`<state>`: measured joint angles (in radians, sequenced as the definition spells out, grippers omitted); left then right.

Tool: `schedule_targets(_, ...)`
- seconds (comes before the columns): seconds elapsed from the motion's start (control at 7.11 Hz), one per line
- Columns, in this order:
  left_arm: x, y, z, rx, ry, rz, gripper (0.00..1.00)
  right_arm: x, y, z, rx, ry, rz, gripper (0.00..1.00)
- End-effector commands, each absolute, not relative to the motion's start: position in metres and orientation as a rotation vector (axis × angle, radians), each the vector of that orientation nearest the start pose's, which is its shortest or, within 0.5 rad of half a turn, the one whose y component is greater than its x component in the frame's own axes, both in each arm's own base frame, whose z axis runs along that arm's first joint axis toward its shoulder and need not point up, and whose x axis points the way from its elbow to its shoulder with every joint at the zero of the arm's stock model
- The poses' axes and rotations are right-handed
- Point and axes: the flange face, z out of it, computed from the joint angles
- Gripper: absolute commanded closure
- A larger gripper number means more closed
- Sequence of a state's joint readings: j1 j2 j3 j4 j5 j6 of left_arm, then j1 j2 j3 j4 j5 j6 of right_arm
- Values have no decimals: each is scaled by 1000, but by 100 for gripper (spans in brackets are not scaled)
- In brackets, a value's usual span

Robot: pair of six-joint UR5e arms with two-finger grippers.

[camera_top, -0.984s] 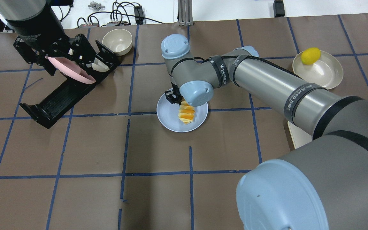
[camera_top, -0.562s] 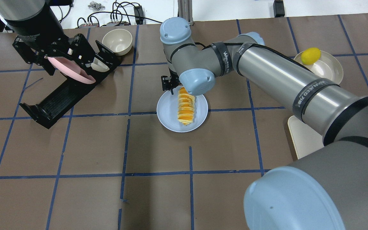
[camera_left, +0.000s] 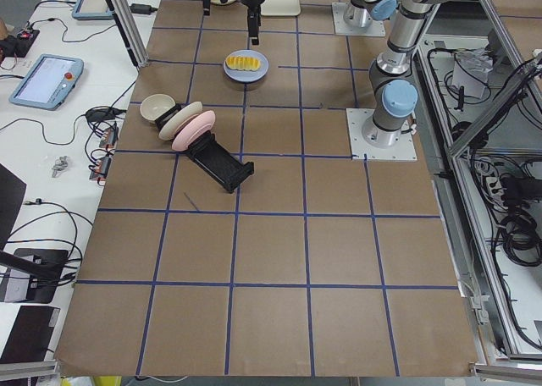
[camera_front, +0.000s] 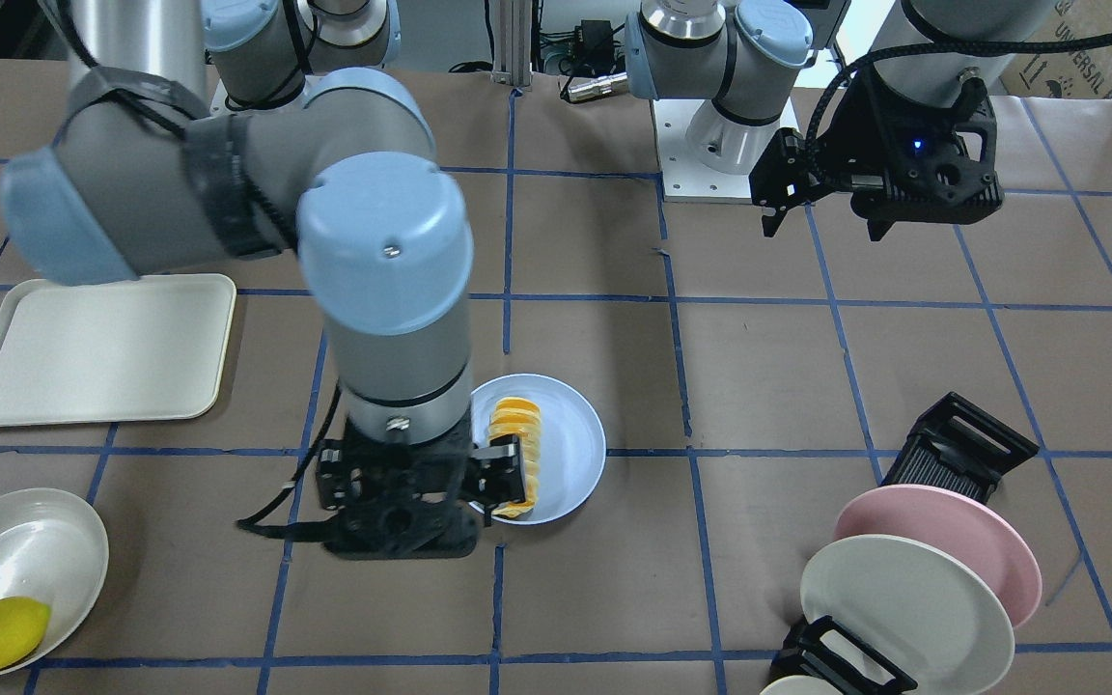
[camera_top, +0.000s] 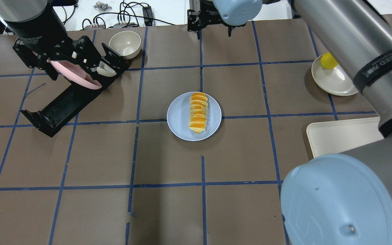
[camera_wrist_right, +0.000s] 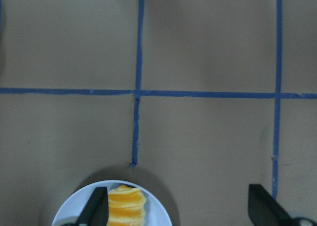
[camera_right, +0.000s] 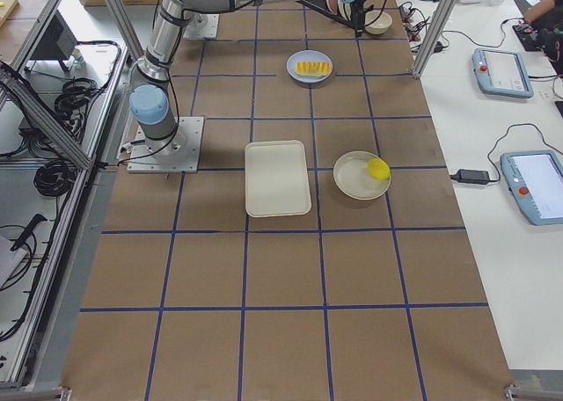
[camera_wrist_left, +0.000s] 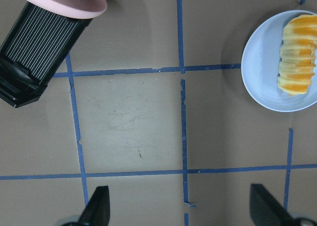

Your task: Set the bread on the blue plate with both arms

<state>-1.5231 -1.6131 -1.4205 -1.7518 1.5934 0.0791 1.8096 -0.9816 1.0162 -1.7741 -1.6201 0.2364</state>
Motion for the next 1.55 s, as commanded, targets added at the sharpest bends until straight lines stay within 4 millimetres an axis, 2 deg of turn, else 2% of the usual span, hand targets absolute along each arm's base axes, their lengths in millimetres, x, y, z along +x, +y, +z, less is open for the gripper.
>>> schedule_targets(0.0,-107,-506,523,44,3121,117,0,236,-723,417,142,3133,-279,0)
schedule_targets(0.28,-107,-506,523,44,3122,117,0,228,-720,415,45,3168,-253,0)
schedule_targets(0.42,-107,-506,522,44,3122,117,0,220,-689,446,52,3194,-99,0)
schedule_targets(0.56,-107,-506,522,44,3122,117,0,206,-665,467,45,3258,15,0)
schedule_targets(0.7,-107,-506,522,44,3124,119,0,180,-675,473,66,3302,-62,0)
schedule_targets(0.84,-107,-506,522,44,3124,117,0,148,-678,482,-14,3261,-59,6)
schedule_targets(0.98,-107,-506,522,44,3124,117,0,147,-664,501,-19,3172,-59,11)
schedule_targets(1.12,-107,-506,523,44,3124,114,0,153,-637,521,-28,3163,-74,3)
schedule_targets(1.27,-107,-506,523,44,3124,117,0,156,-608,525,-29,3142,-53,1)
schedule_targets(1.41,-107,-506,523,44,3124,114,0,157,-572,510,-33,3122,7,0)
